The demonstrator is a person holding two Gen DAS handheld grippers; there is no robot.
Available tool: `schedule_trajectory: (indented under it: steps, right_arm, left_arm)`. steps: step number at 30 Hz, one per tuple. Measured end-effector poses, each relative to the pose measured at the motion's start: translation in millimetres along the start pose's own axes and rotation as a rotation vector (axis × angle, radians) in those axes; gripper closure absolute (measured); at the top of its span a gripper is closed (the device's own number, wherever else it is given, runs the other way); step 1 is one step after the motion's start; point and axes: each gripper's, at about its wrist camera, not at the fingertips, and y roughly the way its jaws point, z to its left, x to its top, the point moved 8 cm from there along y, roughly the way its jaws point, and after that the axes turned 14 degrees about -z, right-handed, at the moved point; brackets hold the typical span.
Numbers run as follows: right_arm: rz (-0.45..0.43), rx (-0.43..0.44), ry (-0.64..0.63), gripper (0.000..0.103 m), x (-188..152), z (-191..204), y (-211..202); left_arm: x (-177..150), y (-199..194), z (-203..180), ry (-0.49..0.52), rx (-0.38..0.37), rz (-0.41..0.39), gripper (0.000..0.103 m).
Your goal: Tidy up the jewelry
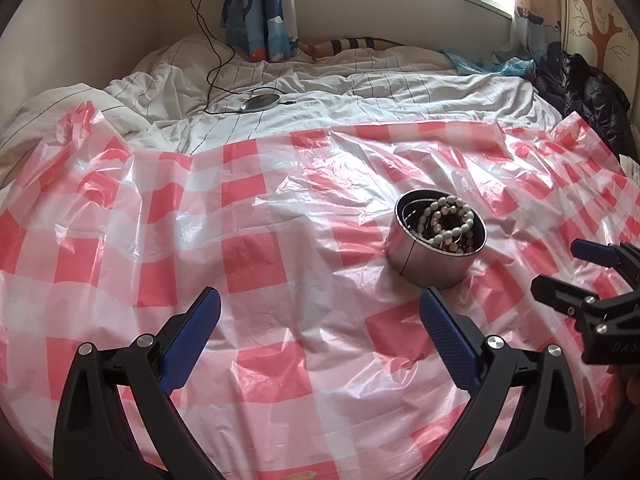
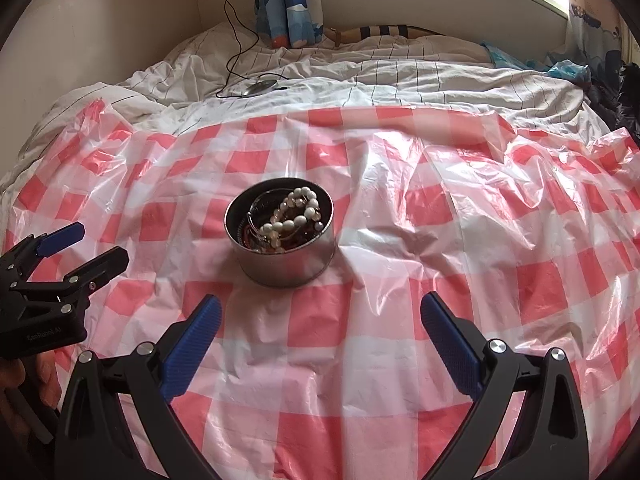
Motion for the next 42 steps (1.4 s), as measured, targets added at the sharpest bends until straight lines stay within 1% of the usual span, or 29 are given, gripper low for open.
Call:
schedule_trajectory:
  steps: [5,9,25,42]
  right_arm:
    - [0.028,0.024,0.031,0.008,-5,0,3]
    - [0.037,0.031,0.026,0.008,-7,4,5]
    - [0.042,0.026,0.037,0.008,-9,-1,6]
    - [0.044,0.024,0.04,0.008,-11,-2,6]
  left_arm:
    - [-7,2,0,-0.002,-0.005,0.021,0.008]
    - [-7,1,-8,0.011,-0.015,0.019,0.008]
    - [-10,5,-15,0.019,-0.022,0.028,0.008]
    - [-11,7,-14,0.022,-0.009,0.036,0.008]
